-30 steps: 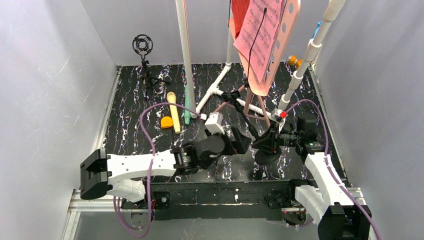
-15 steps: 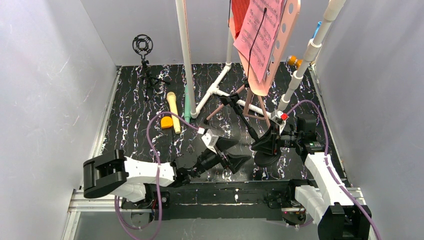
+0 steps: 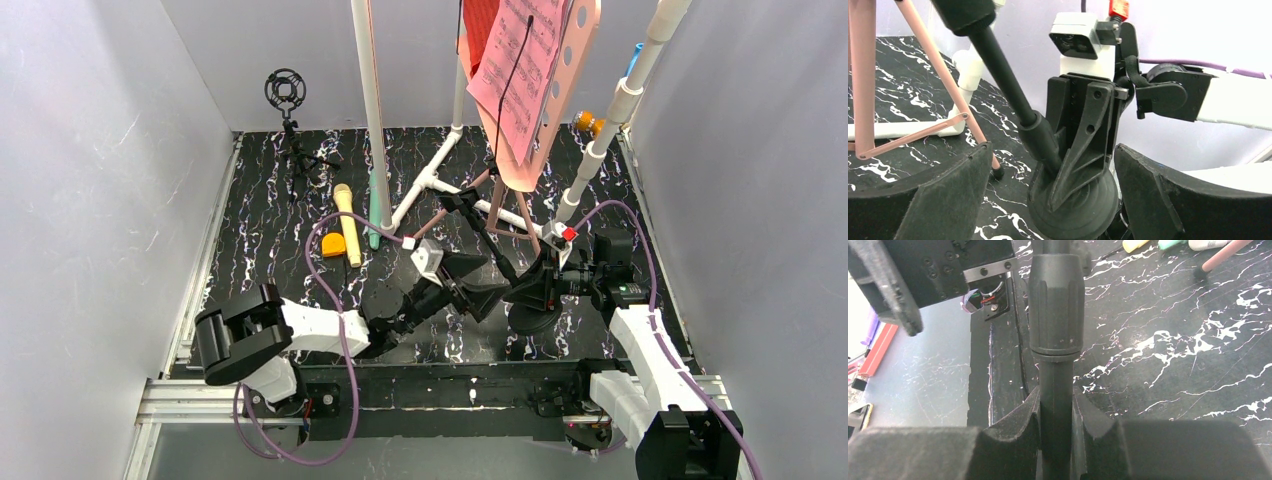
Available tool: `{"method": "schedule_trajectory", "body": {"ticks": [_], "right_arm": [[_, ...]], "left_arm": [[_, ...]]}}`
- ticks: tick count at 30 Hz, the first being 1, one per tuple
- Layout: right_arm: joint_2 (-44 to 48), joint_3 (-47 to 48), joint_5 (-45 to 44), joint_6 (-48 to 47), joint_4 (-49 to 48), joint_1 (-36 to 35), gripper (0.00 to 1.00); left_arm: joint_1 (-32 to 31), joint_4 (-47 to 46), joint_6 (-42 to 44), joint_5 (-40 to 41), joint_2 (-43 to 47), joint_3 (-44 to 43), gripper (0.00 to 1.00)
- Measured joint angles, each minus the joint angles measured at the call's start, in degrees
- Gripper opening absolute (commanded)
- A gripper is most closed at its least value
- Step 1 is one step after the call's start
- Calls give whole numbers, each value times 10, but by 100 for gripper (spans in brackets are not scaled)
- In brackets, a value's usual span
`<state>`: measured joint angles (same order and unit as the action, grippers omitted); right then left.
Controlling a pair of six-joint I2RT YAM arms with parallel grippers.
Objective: Pack up the instrument practice props
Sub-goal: Unscrew the knob on the microphone stand.
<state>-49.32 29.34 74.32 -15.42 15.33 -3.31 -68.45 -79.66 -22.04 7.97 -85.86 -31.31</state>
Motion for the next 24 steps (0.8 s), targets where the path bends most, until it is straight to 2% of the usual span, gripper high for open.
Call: {"method": "schedule_trajectory", "body": {"ticks": [3,6,10,11,13,15,24], "right_arm": [[0,0,1,0,0,0,1],[0,0,2,0,0,2,1],[2,0,5,0,2,3,1],[2,0,5,0,2,3,1],[2,0,5,-1,3,3,1],[2,0,-2,0,4,3,1],[2,0,-16,3,13,4,1]], "left_arm": [[27,-5,-56,-18,-33,-18,75],[45,-9,-117,-33,-77,-44,68],[50,-9,-156,-48,-96,-65,51],[50,-10,-166,-51,-99,-70,45],[51,-11,-181,-53,-104,-74,11],[53,-16,-199,-54,-106,-75,0],[43,-2,-262,-5,-111,-76,0]]}}
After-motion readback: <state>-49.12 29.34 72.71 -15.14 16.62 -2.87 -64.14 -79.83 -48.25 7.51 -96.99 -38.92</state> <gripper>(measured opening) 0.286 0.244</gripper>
